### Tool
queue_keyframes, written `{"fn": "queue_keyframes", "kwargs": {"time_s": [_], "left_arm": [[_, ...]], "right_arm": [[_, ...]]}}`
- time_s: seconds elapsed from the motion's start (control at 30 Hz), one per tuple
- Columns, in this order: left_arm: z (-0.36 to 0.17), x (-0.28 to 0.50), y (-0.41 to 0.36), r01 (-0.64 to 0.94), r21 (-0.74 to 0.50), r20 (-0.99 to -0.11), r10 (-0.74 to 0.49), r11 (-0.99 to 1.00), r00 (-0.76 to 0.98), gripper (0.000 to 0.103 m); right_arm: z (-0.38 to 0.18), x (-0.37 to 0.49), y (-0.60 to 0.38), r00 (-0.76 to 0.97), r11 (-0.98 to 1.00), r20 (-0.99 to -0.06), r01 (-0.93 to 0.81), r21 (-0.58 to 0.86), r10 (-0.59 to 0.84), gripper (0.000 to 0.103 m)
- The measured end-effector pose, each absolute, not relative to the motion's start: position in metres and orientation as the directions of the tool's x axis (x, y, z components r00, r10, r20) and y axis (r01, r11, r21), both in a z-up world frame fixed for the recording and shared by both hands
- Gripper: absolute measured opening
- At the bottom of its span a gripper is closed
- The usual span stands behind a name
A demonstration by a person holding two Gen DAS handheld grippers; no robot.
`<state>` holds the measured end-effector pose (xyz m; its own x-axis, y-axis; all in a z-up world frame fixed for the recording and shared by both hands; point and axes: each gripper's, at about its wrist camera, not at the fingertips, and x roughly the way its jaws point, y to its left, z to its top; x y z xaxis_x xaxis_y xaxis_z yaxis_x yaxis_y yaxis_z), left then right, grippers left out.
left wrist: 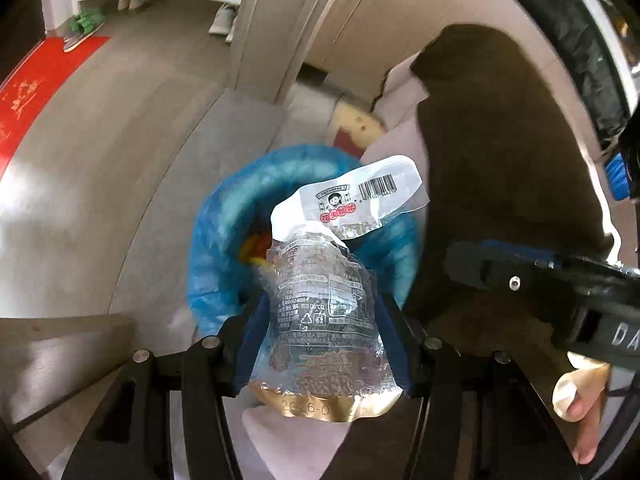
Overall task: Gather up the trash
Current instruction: 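Carry both items over the bin and open both grippers to drop them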
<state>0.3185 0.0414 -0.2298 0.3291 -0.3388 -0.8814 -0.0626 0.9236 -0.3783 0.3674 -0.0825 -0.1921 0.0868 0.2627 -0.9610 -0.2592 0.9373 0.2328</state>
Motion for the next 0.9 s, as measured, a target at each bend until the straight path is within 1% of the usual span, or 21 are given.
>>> {"fn": "queue_keyframes", "kwargs": {"time_s": [0.07, 0.1, 0.17, 0.23, 0.27, 0.33, 0.4, 0.47, 0.5, 0.57, 0.67, 0.73, 0.8, 0.9], "left_arm": [[-0.226, 0.318, 0.038, -0.017, -0.398, -0.864, -0.369, 0.917, 0.343, 0.060], [-0.229, 0.319, 0.036, -0.018, -0.395, -0.871, -0.369, 0.918, 0.324, 0.060], [-0.238, 0.320, 0.039, -0.065, -0.481, -0.847, -0.445, 0.874, 0.291, 0.062], [-0.236, 0.318, 0.038, -0.079, -0.431, -0.867, -0.388, 0.899, 0.312, 0.062], [-0.235, 0.317, 0.037, -0.076, -0.454, -0.855, -0.410, 0.887, 0.318, 0.063], [-0.232, 0.316, 0.036, -0.087, -0.422, -0.870, -0.375, 0.903, 0.321, 0.063], [-0.229, 0.316, 0.037, -0.093, -0.455, -0.852, -0.402, 0.886, 0.336, 0.063], [-0.222, 0.313, 0.038, -0.110, -0.416, -0.859, -0.350, 0.903, 0.373, 0.063], [-0.219, 0.312, 0.039, -0.111, -0.423, -0.850, -0.352, 0.899, 0.391, 0.063], [-0.207, 0.304, 0.043, -0.123, -0.435, -0.836, -0.349, 0.892, 0.423, 0.063], [-0.178, 0.287, 0.042, -0.120, -0.353, -0.839, -0.258, 0.928, 0.479, 0.063], [-0.159, 0.272, 0.038, -0.098, -0.315, -0.827, -0.222, 0.944, 0.516, 0.063], [-0.134, 0.251, 0.031, -0.056, -0.307, -0.799, -0.225, 0.950, 0.558, 0.063], [-0.092, 0.209, 0.014, 0.042, -0.314, -0.741, -0.273, 0.948, 0.614, 0.063]], "right_arm": [[-0.179, 0.358, -0.085, 0.143, 0.943, -0.961, -0.274, 0.191, 0.236, 0.044], [-0.174, 0.356, -0.085, 0.174, 0.946, -0.961, -0.281, 0.162, 0.217, 0.044], [-0.161, 0.348, -0.086, 0.216, 0.947, -0.957, -0.297, 0.124, 0.193, 0.044], [-0.148, 0.341, -0.086, 0.247, 0.943, -0.950, -0.315, 0.106, 0.189, 0.044], [-0.141, 0.337, -0.086, 0.259, 0.940, -0.946, -0.324, 0.103, 0.193, 0.044], [-0.131, 0.333, -0.087, 0.267, 0.934, -0.941, -0.340, 0.108, 0.206, 0.044], [-0.125, 0.330, -0.089, 0.274, 0.931, -0.937, -0.346, 0.114, 0.217, 0.044], [-0.120, 0.328, -0.094, 0.288, 0.932, -0.931, -0.341, 0.120, 0.225, 0.044], [-0.118, 0.326, -0.095, 0.297, 0.934, -0.927, -0.337, 0.121, 0.227, 0.044], [-0.114, 0.321, -0.101, 0.314, 0.933, -0.918, -0.335, 0.132, 0.243, 0.044], [-0.106, 0.309, -0.110, 0.342, 0.931, -0.900, -0.329, 0.157, 0.272, 0.044], [-0.094, 0.292, -0.121, 0.377, 0.927, -0.877, -0.334, 0.170, 0.297, 0.044], [-0.081, 0.272, -0.132, 0.423, 0.927, -0.855, -0.341, 0.158, 0.301, 0.044], [-0.060, 0.234, -0.151, 0.475, 0.923, -0.817, -0.347, 0.166, 0.326, 0.044]]}}
